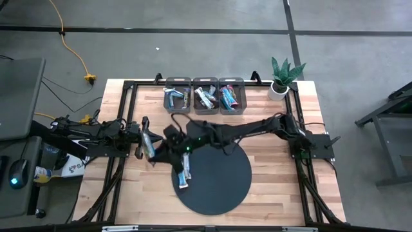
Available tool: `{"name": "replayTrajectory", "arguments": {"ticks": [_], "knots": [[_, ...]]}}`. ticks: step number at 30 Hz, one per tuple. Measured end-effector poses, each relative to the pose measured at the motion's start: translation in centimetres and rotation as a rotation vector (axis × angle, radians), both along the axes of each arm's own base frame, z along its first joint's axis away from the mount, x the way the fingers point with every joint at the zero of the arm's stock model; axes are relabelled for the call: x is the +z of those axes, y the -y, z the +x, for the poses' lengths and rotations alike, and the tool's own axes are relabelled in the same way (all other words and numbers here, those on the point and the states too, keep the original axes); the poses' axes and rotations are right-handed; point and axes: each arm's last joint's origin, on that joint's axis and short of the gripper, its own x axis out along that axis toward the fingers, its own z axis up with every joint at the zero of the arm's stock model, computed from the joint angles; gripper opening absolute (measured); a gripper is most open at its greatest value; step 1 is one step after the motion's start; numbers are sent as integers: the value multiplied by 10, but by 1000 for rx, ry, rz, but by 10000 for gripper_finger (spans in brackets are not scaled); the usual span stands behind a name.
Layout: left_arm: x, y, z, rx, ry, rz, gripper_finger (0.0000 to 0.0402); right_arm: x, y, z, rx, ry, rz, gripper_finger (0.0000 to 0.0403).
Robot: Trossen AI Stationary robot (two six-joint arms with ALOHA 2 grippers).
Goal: Pick and place Granola Bars by type
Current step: Put the red granola bar into the right black bin
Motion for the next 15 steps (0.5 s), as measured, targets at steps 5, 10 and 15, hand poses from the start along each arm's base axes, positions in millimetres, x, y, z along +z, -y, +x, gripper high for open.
{"name": "replayTrajectory", "arguments": {"ticks": [5, 10, 15], "knots": [[0, 0, 0, 0, 0, 0, 1, 19, 29, -5, -24, 55, -14, 84], [0, 0, 0, 0, 0, 0, 1, 48, 62, -25, -75, 47, -79, 84], [0, 0, 0, 0, 0, 0, 1, 73, 102, -55, -170, -66, -131, 84]]}}
